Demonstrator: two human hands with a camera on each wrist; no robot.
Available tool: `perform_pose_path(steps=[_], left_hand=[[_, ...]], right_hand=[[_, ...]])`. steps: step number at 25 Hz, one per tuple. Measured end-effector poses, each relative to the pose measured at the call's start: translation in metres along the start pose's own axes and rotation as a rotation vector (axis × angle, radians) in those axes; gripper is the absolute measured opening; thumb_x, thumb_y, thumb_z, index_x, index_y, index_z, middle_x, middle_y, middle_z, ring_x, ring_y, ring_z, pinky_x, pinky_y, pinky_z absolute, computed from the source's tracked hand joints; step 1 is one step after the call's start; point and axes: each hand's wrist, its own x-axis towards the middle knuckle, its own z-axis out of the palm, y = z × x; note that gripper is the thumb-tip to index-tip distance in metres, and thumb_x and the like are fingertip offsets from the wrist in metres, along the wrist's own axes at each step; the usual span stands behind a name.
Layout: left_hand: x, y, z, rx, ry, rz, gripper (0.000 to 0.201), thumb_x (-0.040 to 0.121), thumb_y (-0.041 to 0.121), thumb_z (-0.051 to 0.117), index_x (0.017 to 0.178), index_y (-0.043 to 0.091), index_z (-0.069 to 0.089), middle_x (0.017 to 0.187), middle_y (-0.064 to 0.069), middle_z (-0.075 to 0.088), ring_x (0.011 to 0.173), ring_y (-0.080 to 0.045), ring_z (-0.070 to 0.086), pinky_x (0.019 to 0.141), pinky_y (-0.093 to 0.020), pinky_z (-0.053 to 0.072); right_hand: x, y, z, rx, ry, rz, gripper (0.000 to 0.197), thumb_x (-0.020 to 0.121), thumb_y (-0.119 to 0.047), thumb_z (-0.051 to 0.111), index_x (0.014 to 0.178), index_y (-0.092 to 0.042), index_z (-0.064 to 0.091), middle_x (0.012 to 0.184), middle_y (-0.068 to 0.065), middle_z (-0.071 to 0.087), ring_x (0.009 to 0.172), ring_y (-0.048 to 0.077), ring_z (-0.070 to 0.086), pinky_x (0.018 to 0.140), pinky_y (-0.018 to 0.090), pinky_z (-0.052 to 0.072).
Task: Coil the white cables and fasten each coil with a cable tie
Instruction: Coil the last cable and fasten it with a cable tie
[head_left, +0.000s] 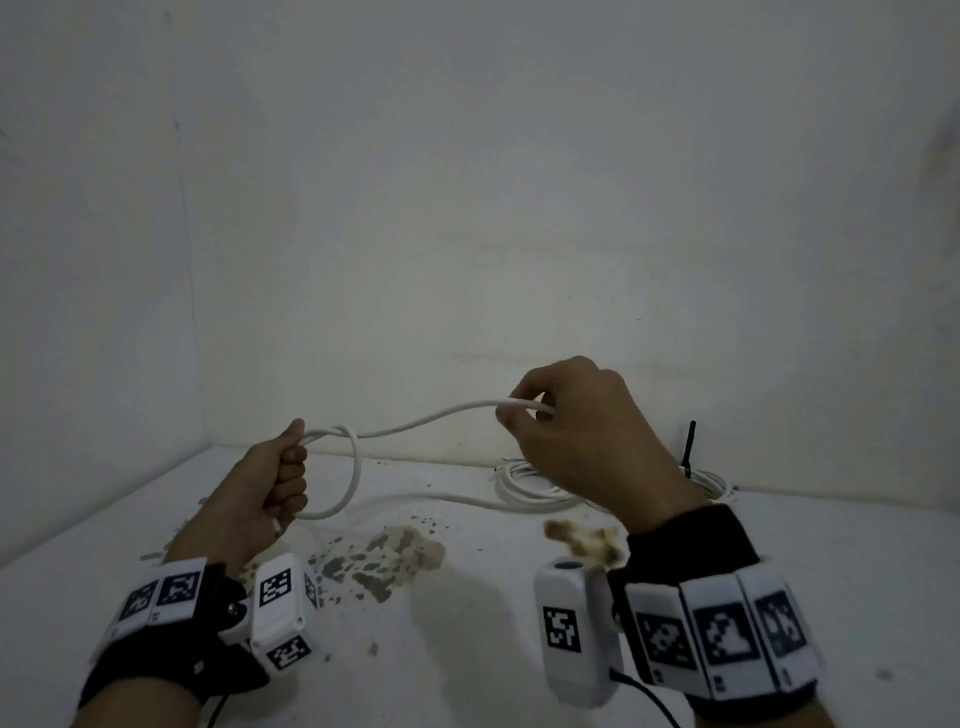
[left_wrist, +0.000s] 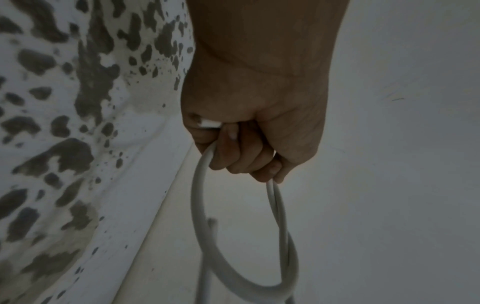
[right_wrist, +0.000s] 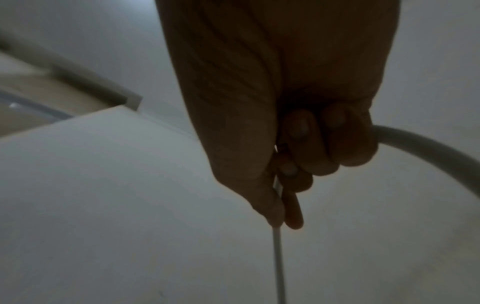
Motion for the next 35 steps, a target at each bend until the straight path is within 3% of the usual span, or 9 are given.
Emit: perform_pose_path(steps=[4,8,12,15,17,20,25,27,35], left_hand=[[0.005,0.006,0.0,-0.032,0.033,0.021,0.047,0.101,0.043,0.045,0.062,0.021,0.031,0.036,0.01,0.02,0.025,-0.005,0.015,0.03,-0.013,0.012],[0.013,0.0,0.009,-0.193,0.014,-0.014,0.045,0.105,0.044,0.031,0.067,0.021,0.034,0.037,0.009,0.023,0.025,-0.004,0.018,0.03,-0.016,0.014],[0.014,0.002,0.011,-0.393,-0.094,-0.06,0.037,0.103,0.033,0.035,0.068,0.021,0.037,0.041,0.01,0.029,0.029,-0.005,0.024,0.033,-0.019,0.02],[0.011,0.005,0.012,-0.443,-0.268,-0.038,0.039,0.05,0.015,0.086,0.059,0.018,0.049,0.048,0.009,0.033,0.035,-0.007,0.03,0.038,-0.018,0.03],[0.009,0.005,0.014,-0.467,-0.347,-0.018,0.052,0.022,0.006,0.091,0.056,0.015,0.053,0.052,0.008,0.034,0.039,-0.009,0.033,0.042,-0.021,0.034],[0.008,0.003,0.021,-0.482,-0.394,0.013,0.049,0.035,0.005,0.087,0.066,0.015,0.05,0.058,0.006,0.037,0.044,-0.01,0.036,0.048,-0.024,0.036],[0.001,-0.004,0.051,-0.464,-0.358,0.024,0.014,0.085,0.017,0.059,0.073,0.014,0.053,0.061,0.006,0.038,0.048,-0.009,0.038,0.058,-0.023,0.042],[-0.005,-0.009,0.067,-0.409,-0.328,0.014,0.029,0.102,0.024,0.036,0.079,0.014,0.05,0.06,0.005,0.037,0.047,-0.01,0.038,0.068,-0.026,0.041],[-0.028,-0.015,0.1,-0.129,-0.54,-0.104,0.041,0.101,0.044,0.03,0.09,0.01,0.048,0.061,-0.006,0.046,0.053,-0.022,0.044,0.058,-0.034,0.039]], right_hand=[[-0.003,0.002,0.003,-0.038,0.04,-0.054,0.003,0.092,-0.028,0.063,0.091,-0.027,0.065,0.064,-0.005,0.058,0.053,0.01,0.053,0.055,0.026,0.039],[-0.006,-0.004,0.013,0.347,-0.222,0.001,0.017,0.098,-0.015,0.042,0.1,-0.024,0.056,0.076,0.008,0.062,0.055,0.015,0.053,0.051,0.026,0.043],[-0.003,0.013,0.012,0.12,-0.458,-0.046,0.029,0.098,-0.015,0.042,0.116,-0.024,0.064,0.114,-0.004,0.068,0.1,0.009,0.061,0.081,0.025,0.048],[0.0,0.029,0.017,-0.126,-0.372,-0.093,0.036,0.086,-0.028,0.075,0.12,-0.029,0.066,0.116,-0.009,0.064,0.107,0.01,0.058,0.09,0.03,0.049],[0.003,0.032,0.019,-0.156,-0.262,-0.074,0.034,0.08,-0.052,0.075,0.106,-0.03,0.074,0.102,-0.011,0.064,0.093,0.008,0.057,0.077,0.028,0.046],[0.006,0.039,0.021,-0.035,-0.146,0.005,0.041,0.094,-0.053,0.058,0.07,-0.023,0.073,0.07,-0.003,0.067,0.064,0.01,0.059,0.062,0.028,0.045],[0.001,0.024,0.025,0.338,-0.257,0.075,0.042,0.094,-0.044,0.063,0.078,-0.007,0.076,0.066,0.003,0.074,0.057,0.013,0.068,0.047,0.025,0.048],[0.0,0.013,0.024,0.491,-0.259,0.071,0.045,0.096,-0.042,0.061,0.082,-0.001,0.073,0.064,0.008,0.072,0.055,0.018,0.065,0.045,0.026,0.043],[-0.005,0.002,0.028,0.798,-0.536,0.069,0.029,0.106,-0.013,0.041,0.088,-0.004,0.062,0.094,0.025,0.073,0.076,0.028,0.068,0.053,0.028,0.044]])
